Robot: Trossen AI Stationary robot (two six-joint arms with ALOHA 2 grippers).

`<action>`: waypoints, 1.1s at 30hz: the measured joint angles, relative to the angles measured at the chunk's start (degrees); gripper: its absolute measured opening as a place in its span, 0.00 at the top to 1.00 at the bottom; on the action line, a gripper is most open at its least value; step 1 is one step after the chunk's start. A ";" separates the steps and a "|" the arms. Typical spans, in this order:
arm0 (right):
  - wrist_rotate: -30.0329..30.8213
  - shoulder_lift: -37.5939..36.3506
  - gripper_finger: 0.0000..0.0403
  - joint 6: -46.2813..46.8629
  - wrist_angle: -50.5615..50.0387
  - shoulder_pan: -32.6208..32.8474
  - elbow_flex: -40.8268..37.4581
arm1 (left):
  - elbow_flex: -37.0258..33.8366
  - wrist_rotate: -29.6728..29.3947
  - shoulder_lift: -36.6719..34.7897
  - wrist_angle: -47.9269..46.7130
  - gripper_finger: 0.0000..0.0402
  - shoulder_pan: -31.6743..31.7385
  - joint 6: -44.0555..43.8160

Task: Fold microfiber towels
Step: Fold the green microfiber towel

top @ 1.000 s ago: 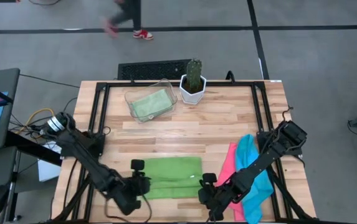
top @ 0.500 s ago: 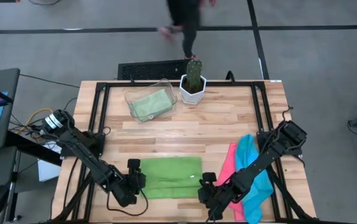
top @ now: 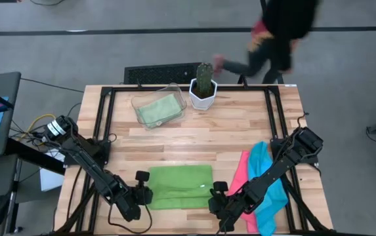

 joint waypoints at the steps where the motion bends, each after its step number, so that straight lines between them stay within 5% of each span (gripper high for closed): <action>1: 0.02 0.00 0.66 0.16 -0.02 -0.02 0.00 | 0.12 0.08 0.00 -0.70 0.98 -0.27 -0.31; 18: 1.52 0.00 0.66 1.20 -3.74 -2.45 0.00 | 0.57 -3.12 0.04 -4.07 1.00 -4.66 -3.66; 33: -7.60 -1.23 0.44 -13.32 -8.86 -15.32 0.04 | 0.55 -3.30 0.11 -4.25 1.00 -4.70 -5.63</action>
